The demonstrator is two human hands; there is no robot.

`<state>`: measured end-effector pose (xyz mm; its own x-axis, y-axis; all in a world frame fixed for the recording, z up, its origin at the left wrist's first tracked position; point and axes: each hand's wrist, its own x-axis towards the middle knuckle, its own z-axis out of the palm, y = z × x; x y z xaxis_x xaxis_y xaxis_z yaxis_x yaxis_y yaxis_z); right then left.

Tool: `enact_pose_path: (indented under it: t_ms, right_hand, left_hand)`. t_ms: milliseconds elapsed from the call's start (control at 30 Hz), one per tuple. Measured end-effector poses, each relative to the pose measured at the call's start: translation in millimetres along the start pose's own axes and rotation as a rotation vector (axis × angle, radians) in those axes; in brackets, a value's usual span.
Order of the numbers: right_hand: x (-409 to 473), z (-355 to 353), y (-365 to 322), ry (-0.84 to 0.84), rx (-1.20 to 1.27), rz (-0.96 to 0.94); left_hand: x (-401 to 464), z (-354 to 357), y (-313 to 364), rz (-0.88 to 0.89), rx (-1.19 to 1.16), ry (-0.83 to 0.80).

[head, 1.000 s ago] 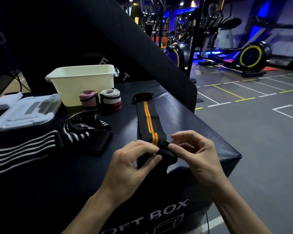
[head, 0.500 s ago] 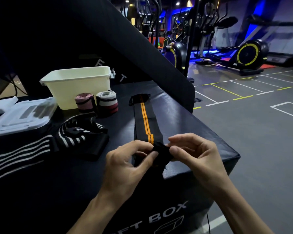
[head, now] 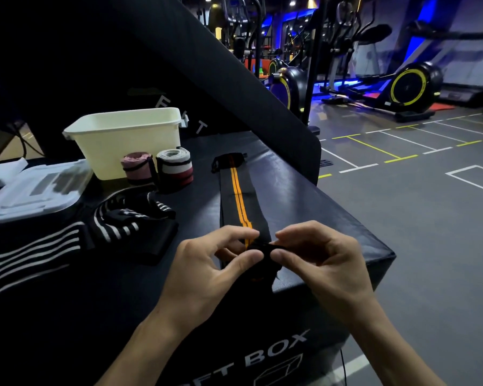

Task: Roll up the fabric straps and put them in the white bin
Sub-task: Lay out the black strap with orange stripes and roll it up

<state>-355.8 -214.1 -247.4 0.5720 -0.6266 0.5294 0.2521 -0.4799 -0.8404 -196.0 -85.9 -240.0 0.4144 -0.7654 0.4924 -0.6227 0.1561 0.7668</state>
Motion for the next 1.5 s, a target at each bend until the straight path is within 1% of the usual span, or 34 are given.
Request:
enact_pose_path:
  t_ms: [267,467,600,667,733,867,1033,1133,1267,1367,1433,1500]
  right_hand:
    - [0,-1,-2,-0.007,-0.006,-0.016]
    - [-5,5,-3,0.025,0.016,-0.019]
    - [-8,4,-3,-0.001,0.022,-0.002]
    - [-10,3,-5,-0.028,-0.002,-0.011]
    - [-13,3,-6,-0.018,-0.035,-0.032]
    - [-15,4,-4,0.033,-0.023,-0.017]
    - [-12,2,-5,0.036,0.011,0.042]
    - [-11,1,-4,0.008,0.017,0.058]
    - [-8,1,-1,-0.016,0.084,0.078]
    - [-8,0,-3,-0.025,0.144,0.059]
    - [-9,-2,-3,-0.012,0.147,0.043]
    - [-10,-4,-2,0.003,0.099,0.037]
  left_hand:
    - [1,-2,9,-0.134,-0.186,-0.030]
    - [-2,0,10,-0.158,-0.252,0.019]
    - [-5,2,13,-0.143,-0.260,0.046]
    - [-7,4,14,-0.145,-0.255,0.084]
    - [-8,4,13,-0.150,-0.256,0.097]
    - [-9,3,15,-0.145,-0.281,0.051]
    - [-9,2,11,-0.107,-0.248,0.033]
    - [-9,3,14,-0.069,-0.221,0.069]
    - [-12,12,13,-0.016,-0.199,0.157]
    - [-15,23,15,-0.020,-0.198,0.188]
    - [-15,26,18,-0.041,-0.210,0.128]
    - [-11,23,16,-0.043,-0.223,-0.001]
